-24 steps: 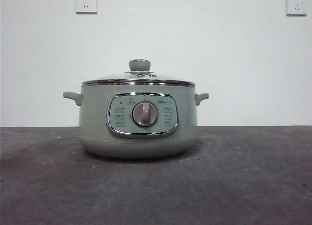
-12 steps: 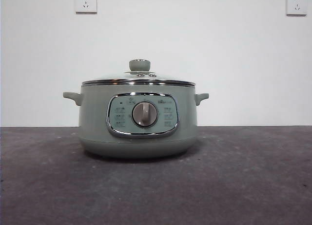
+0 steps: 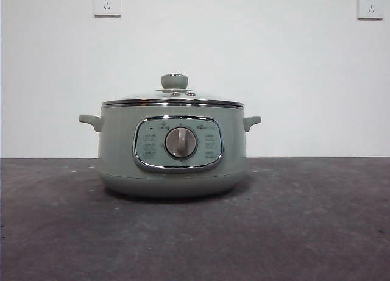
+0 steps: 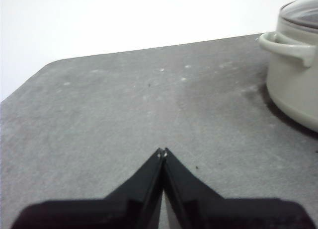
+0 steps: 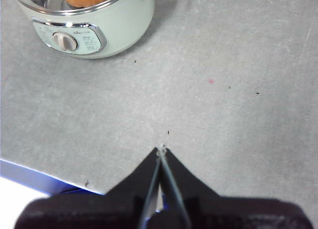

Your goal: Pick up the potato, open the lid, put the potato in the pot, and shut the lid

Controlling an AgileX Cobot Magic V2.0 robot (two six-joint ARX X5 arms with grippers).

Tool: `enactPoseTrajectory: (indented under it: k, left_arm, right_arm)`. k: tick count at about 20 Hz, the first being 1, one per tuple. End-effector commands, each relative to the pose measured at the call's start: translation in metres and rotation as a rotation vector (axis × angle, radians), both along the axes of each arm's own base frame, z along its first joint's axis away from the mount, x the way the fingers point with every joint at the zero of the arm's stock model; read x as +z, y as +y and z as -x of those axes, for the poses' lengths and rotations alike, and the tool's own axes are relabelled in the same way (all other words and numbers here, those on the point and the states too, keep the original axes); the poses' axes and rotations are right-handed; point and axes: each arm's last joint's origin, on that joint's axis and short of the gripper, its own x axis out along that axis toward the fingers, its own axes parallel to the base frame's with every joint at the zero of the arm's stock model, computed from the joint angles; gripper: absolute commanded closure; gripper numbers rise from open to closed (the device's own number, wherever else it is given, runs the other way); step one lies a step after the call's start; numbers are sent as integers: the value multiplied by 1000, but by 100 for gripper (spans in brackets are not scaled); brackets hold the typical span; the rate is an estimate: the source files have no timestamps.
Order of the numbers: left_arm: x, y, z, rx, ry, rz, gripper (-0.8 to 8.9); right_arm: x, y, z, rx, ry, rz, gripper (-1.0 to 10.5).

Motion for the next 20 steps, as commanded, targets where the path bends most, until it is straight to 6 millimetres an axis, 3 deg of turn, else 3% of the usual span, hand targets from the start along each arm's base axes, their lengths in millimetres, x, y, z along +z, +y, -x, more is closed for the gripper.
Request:
enactPoseTrajectory:
  k: [1,16,20]
  left_arm:
    - [-3,2,-1,21,-2,8,816]
    - [-3,4,-1,33,5,8,816]
    - [-3,4,-1,33,5,8,816]
  right_arm:
    - [-3,-1,1,-6,23,20,945]
    - [-4,-1,1,-6,23,20,945]
    - [-4,-10,-6,-113,8,67,945]
